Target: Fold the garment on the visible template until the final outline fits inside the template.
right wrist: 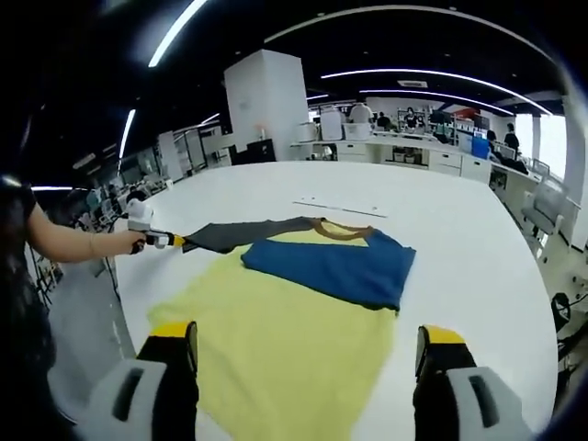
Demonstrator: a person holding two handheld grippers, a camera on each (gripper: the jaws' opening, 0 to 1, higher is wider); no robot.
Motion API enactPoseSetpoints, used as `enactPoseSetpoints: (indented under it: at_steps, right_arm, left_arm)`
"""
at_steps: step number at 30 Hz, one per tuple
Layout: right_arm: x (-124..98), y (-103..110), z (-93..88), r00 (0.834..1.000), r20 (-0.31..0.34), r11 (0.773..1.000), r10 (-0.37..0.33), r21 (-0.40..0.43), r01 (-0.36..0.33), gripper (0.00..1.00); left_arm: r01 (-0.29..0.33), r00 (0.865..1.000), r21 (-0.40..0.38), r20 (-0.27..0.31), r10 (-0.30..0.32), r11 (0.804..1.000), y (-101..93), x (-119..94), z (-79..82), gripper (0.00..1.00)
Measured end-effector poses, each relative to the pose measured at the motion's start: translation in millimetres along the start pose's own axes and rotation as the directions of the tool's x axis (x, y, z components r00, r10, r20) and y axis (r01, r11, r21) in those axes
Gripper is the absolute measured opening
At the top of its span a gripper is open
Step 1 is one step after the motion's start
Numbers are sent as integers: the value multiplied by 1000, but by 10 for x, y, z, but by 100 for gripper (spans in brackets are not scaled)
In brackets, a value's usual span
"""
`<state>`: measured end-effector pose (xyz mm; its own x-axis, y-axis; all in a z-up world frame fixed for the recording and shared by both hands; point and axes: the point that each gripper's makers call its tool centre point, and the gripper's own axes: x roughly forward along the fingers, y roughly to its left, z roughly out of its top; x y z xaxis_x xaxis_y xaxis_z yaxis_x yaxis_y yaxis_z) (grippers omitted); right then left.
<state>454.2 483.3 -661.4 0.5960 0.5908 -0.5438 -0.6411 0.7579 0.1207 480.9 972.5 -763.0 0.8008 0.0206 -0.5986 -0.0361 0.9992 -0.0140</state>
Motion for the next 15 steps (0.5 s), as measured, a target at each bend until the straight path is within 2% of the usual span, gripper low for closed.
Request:
enactPoseSetpoints:
  at_steps: [10,15]
  right_arm:
    - [-12,32,-26,1000,3,1000,0,18,-1,100]
    - [-20,55,-26,1000,5,1000,1,14,-1,100]
  left_arm:
    - [-8,1000,-31,18,8,999,-67,-69,51,0]
    - [0,997,-44,72,3,999,-110,-121,219,0]
